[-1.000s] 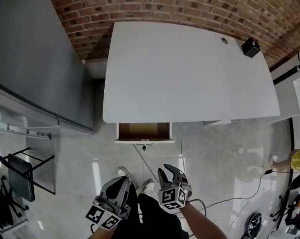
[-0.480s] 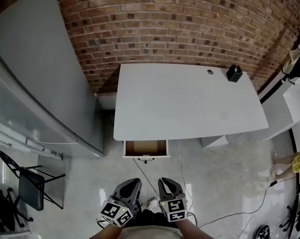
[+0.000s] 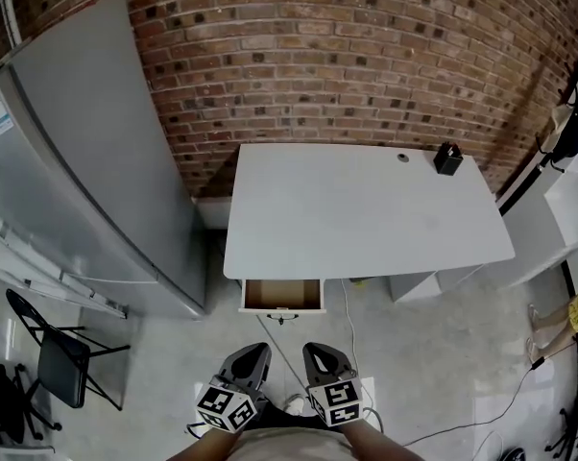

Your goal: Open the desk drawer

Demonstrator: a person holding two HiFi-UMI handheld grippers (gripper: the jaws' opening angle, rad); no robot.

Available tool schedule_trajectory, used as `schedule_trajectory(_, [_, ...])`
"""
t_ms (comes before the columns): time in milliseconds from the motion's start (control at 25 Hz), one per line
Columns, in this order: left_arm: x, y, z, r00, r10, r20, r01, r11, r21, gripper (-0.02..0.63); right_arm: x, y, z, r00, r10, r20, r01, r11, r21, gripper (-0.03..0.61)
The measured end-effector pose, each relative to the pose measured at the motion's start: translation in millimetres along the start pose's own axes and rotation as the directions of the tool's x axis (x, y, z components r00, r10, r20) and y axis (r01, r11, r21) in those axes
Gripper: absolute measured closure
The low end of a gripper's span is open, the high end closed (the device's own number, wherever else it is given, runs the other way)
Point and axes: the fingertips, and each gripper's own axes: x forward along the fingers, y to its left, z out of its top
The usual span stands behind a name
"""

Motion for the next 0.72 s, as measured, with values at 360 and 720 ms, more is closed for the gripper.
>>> schedule_trajectory(360, [-2.6, -6.3, 0.9, 1.0, 0.019, 0.01, -0.019, 1.0, 0.018, 0.604, -5.5, 6.4, 12.6, 0.998, 0.038, 0.041, -0.037, 0.999, -0.02, 0.561])
schedule_trajectory(720, [-10.9, 0.8, 0.5, 0.998, 0.06, 0.017, -0.061, 0.998, 0.025, 0.604, -2.5, 10.8, 8.3, 0.998, 0.053, 0.023, -0.052, 0.998, -0.03, 0.561])
